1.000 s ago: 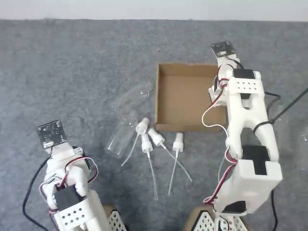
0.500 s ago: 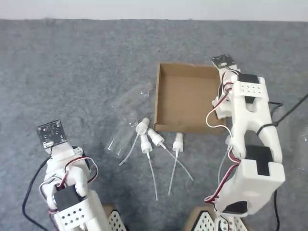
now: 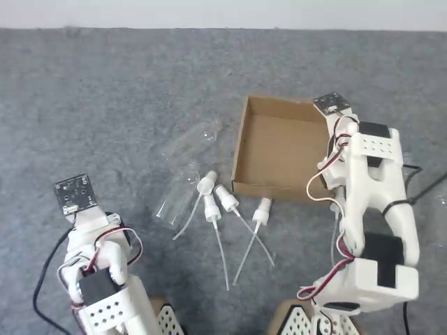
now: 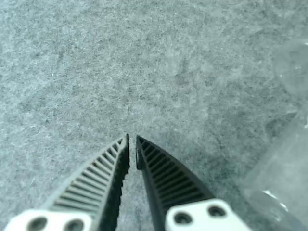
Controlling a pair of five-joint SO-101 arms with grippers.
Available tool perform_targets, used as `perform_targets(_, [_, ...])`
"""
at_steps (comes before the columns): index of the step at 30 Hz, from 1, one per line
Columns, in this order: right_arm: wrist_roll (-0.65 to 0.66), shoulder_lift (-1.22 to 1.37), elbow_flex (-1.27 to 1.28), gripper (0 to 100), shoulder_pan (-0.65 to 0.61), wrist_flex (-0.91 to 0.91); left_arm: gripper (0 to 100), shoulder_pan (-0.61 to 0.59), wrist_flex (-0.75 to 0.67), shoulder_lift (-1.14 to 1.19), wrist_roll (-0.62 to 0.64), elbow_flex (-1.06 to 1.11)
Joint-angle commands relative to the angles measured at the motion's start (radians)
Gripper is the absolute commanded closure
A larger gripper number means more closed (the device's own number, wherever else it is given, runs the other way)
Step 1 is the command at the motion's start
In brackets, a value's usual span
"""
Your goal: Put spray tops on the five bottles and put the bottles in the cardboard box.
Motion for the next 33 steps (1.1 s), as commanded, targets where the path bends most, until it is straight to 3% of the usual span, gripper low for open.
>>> perform_targets(1, [0.025, -0.074, 0.0, 96.0, 0.013, 0.015, 98, 0.0, -0.023, -0.015, -0.003, -0.007])
perform_targets(8, [0.025, -0.076, -0.003, 73.2, 0.016, 0.016, 98, 0.0, -0.023, -0.015, -0.003, -0.007])
perform_targets(14, [0.0, -0.085, -0.075, 73.9, 0.01, 0.048, 98, 0.0, -0.023, -0.015, -0.003, -0.007])
perform_targets(20, [-0.052, -0.084, -0.358, 78.3, 0.031, 0.297, 98, 0.0, -0.023, -0.015, -0.003, -0.007])
perform_targets(33, [0.075, -0.073, -0.453, 79.0, 0.507, 0.349, 98, 0.0, -0.023, -0.015, -0.003, -0.007])
